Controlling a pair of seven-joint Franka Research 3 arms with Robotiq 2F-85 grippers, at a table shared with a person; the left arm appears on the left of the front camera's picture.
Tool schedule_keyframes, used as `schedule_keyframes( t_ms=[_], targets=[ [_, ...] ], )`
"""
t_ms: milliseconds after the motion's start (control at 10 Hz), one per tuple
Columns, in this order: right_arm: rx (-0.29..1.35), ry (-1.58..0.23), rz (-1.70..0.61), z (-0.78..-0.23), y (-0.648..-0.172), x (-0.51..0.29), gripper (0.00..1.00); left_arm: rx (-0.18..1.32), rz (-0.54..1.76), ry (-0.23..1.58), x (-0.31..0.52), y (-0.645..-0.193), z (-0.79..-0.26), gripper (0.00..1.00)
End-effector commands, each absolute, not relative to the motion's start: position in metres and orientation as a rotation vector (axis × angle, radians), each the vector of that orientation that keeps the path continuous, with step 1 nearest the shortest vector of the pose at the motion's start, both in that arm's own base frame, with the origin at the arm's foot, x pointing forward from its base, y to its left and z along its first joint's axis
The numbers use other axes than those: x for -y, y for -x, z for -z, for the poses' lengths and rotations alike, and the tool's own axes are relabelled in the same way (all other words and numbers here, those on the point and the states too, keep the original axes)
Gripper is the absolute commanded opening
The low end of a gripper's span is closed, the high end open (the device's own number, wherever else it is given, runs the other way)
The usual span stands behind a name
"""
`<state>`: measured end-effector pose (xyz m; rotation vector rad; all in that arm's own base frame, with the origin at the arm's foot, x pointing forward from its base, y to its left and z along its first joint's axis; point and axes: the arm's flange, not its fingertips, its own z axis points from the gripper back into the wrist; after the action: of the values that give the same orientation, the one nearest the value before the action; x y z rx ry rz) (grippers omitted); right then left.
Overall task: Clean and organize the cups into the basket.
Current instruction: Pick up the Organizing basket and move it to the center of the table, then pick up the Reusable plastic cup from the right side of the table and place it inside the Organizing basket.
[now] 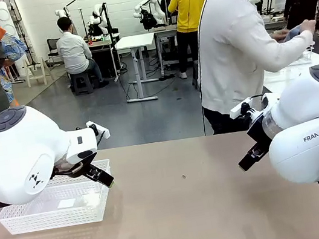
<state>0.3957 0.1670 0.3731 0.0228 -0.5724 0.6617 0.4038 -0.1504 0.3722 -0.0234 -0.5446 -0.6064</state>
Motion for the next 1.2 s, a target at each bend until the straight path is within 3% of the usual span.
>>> schedule_keyframes(
  t_ms=[0, 500, 600, 900, 1100],
  targets=[
    [0.572, -0.023, -0.662, -0.373, -0.396, -0.167, 1.0, 0.545, 0.607, 0.023, 0.15, -0.404, -0.372, 1.0],
    [0.572, -0.023, -0.662, -0.373, -0.396, -0.167, 1.0, 0.545, 0.607, 0.023, 0.15, -0.404, -0.372, 1.0],
    [0.653, 0.029, -0.707, -0.397, -0.374, -0.165, 1.0, 0.545, 0.606, 0.023, 0.15, -0.404, -0.372, 1.0],
    [0.675, 0.042, -0.673, -0.455, -0.303, -0.144, 1.0, 0.549, 0.647, -0.031, 0.123, -0.341, -0.431, 1.0],
    [0.591, 0.042, -0.673, -0.471, -0.277, -0.134, 1.0, 0.566, 0.691, -0.064, 0.118, -0.306, -0.46, 1.0]
  ],
)
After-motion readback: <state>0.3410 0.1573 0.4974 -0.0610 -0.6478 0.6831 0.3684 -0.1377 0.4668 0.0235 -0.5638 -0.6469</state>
